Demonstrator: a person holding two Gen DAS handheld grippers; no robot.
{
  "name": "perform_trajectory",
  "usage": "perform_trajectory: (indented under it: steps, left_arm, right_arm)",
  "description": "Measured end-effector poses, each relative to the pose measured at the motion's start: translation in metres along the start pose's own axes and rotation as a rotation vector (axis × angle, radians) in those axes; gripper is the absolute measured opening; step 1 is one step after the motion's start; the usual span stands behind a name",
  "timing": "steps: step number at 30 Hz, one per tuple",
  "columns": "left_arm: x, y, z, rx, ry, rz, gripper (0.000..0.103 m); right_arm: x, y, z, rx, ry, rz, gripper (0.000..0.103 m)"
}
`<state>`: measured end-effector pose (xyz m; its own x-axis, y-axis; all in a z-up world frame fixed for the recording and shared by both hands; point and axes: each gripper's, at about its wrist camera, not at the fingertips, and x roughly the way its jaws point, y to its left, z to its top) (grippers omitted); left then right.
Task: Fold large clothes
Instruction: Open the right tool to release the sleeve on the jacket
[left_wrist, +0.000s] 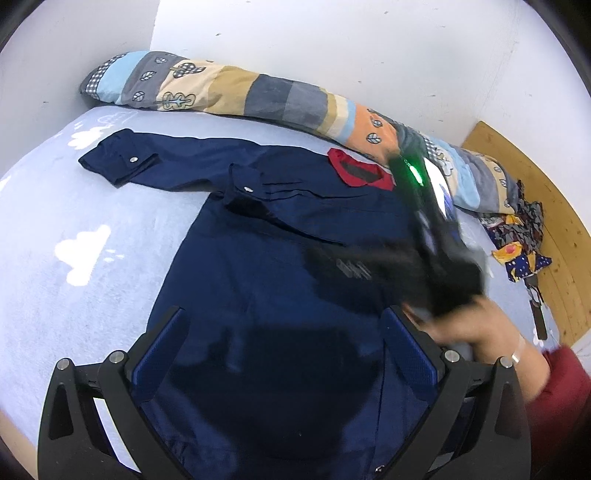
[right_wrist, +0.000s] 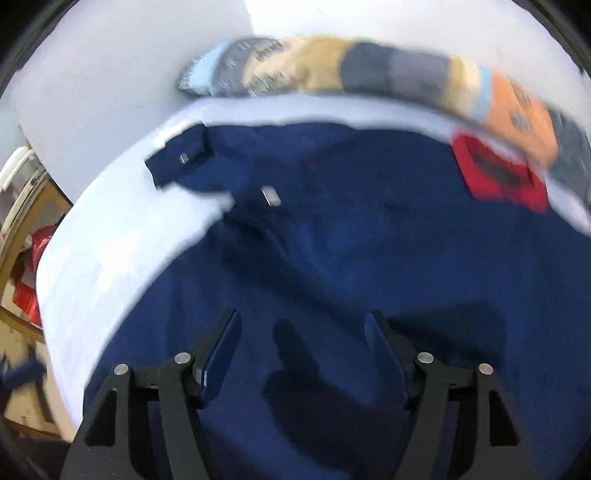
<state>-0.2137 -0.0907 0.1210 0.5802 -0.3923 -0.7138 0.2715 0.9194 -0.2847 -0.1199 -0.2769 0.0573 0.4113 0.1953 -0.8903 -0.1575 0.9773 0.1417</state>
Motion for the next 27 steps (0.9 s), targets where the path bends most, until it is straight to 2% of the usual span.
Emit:
perform_trajectory:
  steps: [3,6,10,12,13,14,18,20,27]
  left_arm:
    - [0.002,0.000,0.001,-0.008,-0.005,0.017,0.103]
    - [0.006,-0.003,0.001,-0.008,-0.004,0.042,0.103]
    - [0.015,-0.006,0.000,-0.004,0.013,0.069,0.103]
    - [0.019,-0.008,-0.001,-0.002,0.020,0.080,0.103]
    - [0.020,-0.008,-0.002,-0.002,0.022,0.085,0.103]
    - [0.022,-0.009,-0.002,-0.001,0.024,0.090,0.103]
    - [0.028,-0.011,-0.004,-0.002,0.032,0.122,0.103]
    - [0.031,-0.012,-0.004,0.004,0.031,0.147,0.103]
    - [0.036,-0.007,0.007,0.002,0.021,0.196,0.103]
  right_arm:
    - [-0.006,-0.027,-0.024,0.115,0.060,0.000,0.067]
    - [-0.034,-0.033,-0.041,0.157,0.029,0.030,0.065]
    - [-0.093,-0.036,-0.063,0.150,-0.142,-0.050,0.068]
    - [-0.115,-0.048,-0.076,0.203,-0.250,-0.096,0.072]
    - [-0.121,-0.058,-0.081,0.240,-0.292,-0.085,0.077]
    - [-0.124,-0.069,-0.086,0.284,-0.314,-0.078,0.076]
    - [-0.125,-0.111,-0.082,0.454,-0.341,-0.009,0.073]
    - [-0.126,-0.118,-0.076,0.455,-0.329,0.051,0.060]
    - [-0.119,-0.117,-0.065,0.433,-0.297,0.118,0.063]
